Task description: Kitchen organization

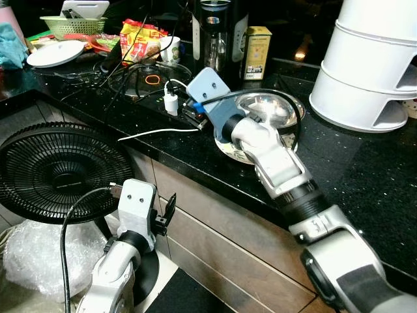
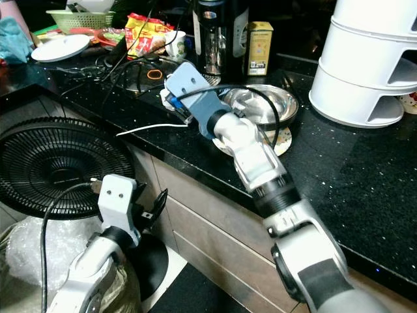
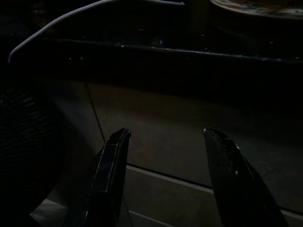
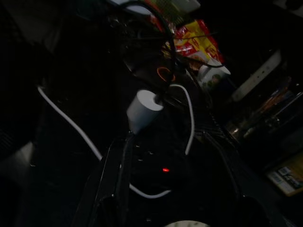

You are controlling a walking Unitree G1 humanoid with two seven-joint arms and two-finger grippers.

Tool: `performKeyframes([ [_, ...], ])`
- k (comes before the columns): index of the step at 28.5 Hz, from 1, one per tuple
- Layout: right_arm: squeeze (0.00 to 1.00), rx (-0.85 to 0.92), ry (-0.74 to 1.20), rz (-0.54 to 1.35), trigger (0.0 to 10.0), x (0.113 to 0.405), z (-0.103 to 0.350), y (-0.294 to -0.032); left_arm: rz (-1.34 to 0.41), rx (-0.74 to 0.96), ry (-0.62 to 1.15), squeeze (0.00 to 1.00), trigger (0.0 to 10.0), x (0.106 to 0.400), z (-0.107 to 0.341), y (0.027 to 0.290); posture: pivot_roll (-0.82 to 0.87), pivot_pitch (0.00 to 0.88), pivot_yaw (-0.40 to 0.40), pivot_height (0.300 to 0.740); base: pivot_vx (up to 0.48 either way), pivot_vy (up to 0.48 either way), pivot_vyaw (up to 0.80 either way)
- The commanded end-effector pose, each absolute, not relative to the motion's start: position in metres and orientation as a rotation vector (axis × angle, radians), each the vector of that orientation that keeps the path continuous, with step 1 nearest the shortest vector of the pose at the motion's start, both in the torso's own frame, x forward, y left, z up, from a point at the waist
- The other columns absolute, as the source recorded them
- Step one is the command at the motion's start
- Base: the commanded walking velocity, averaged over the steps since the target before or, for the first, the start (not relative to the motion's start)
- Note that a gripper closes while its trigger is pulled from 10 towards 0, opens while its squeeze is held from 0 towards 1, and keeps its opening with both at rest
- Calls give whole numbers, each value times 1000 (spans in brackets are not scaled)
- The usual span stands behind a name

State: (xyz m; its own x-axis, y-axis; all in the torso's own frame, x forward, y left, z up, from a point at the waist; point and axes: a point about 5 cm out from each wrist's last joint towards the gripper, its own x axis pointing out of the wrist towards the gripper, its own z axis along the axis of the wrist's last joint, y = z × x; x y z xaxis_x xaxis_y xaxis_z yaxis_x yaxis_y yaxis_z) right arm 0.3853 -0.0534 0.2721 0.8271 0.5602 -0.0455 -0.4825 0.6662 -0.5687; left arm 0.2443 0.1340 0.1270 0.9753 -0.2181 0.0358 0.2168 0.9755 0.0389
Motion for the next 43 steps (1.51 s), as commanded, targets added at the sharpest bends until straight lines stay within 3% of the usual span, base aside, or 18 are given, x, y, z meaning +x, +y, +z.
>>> performKeyframes([
  [1, 0, -626, -91, 582, 10000, 389, 271, -58, -211, 38, -27, 0, 10000, 245, 123, 134, 115, 0, -26, 740, 0, 0, 0],
  [5, 0, -698, -35, 566, 10000, 395, 277, -70, -211, 36, -28, 0, 10000, 245, 123, 133, 113, 0, -30, 740, 0, 0, 0],
  [10, 0, -883, 166, 605, 10000, 397, 280, -110, -212, 31, -30, 0, 10000, 245, 123, 132, 108, 0, -31, 740, 0, 0, 0],
  [14, 0, -925, 223, 562, 10000, 400, 285, -128, -213, 29, -30, 0, 10000, 245, 123, 131, 107, 0, -32, 740, 0, 0, 0],
  [30, 0, -1067, 438, 703, 10000, 386, 269, -148, -213, 31, -25, 0, 10000, 247, 122, 133, 104, 0, -26, 740, 0, 0, 0],
  [31, 0, -1072, 447, 705, 9412, 386, 269, -149, -213, 31, -25, 0, 10000, 247, 122, 133, 104, 0, -26, 740, 0, 0, 0],
  [32, 0, -1084, 463, 716, 7843, 384, 268, -151, -214, 31, -24, 0, 10000, 247, 122, 133, 104, 0, -26, 740, 0, 0, 0],
  [34, 0, -1099, 477, 726, 2039, 383, 267, -153, -215, 31, -23, 0, 10000, 247, 121, 133, 104, 0, -26, 740, 0, 0, 0],
  [35, 0, -1102, 479, 723, 0, 382, 268, -154, -216, 31, -23, 0, 10000, 247, 121, 133, 104, 0, -26, 740, 0, 0, 0],
  [43, 0, -1100, 467, 736, 0, 380, 271, -153, -217, 32, -20, 0, 10000, 247, 120, 133, 100, 0, -22, 740, 0, 0, 0],
])
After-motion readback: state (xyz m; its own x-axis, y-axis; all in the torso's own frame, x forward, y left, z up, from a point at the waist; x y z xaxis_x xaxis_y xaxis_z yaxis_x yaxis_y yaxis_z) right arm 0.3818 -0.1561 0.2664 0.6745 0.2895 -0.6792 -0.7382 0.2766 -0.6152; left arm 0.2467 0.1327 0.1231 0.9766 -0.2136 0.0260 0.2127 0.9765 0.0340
